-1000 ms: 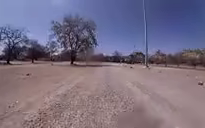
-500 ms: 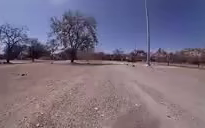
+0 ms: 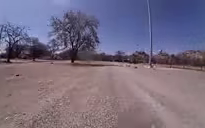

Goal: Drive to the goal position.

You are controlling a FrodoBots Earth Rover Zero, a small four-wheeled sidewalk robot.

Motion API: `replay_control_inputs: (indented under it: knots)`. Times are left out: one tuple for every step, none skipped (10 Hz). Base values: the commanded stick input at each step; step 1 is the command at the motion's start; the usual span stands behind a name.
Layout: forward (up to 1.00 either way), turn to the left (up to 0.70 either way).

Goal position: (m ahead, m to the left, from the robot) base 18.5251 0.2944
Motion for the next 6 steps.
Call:
replay_control_inputs:
  knots:
    - [1.0,-0.15]
    - [1.0,-0.03]
    - [1.0,0.0]
    - [1.0,0.0]
    - [1.0,0.0]
    - [1.0,0.0]
